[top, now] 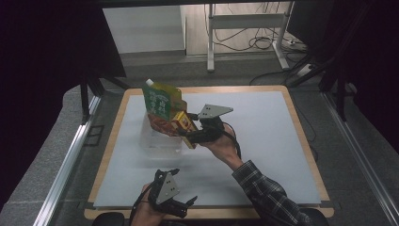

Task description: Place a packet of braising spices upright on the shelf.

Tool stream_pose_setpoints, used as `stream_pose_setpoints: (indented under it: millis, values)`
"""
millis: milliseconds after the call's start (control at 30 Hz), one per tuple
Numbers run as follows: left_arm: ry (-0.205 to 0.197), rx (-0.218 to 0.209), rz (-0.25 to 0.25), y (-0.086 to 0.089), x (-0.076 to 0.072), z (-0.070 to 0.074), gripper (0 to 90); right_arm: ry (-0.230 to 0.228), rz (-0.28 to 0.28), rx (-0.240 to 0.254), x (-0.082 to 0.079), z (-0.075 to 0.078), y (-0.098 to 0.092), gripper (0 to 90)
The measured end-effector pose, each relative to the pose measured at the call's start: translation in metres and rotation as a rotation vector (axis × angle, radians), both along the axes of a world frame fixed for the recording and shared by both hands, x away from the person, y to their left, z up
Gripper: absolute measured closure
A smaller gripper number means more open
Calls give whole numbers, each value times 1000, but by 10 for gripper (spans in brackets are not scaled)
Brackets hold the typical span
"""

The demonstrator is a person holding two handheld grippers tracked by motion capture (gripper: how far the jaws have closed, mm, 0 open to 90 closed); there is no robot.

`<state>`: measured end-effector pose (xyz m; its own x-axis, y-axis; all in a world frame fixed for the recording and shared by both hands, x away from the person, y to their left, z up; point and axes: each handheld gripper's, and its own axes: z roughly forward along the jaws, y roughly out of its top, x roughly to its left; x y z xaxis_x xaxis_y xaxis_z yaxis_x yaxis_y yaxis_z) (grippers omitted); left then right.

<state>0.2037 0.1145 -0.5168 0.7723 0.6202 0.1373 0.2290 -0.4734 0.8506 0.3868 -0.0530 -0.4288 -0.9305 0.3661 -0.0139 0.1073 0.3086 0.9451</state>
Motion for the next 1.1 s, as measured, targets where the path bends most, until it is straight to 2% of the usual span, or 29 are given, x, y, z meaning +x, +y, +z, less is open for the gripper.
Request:
stream_pose_setpoints:
  millis: [300, 500, 667, 900, 1100]
  values:
    - [-1, 4, -3, 0, 0, 0, 0, -23, 15, 26, 2, -8, 26, 318]
    - [-2, 4, -3, 1, 0, 0, 0, -6, 9, 57, 8, -19, 43, 318]
    - [-3, 5, -5, 0, 0, 0, 0, -13, -5, 61, 10, -29, 55, 318]
    - [-3, 16, -8, 1, 0, 0, 0, -13, -9, 86, 7, -36, 65, 319]
    - [-4, 19, -11, 1, 0, 0, 0, -16, -27, 67, 2, -43, 67, 320]
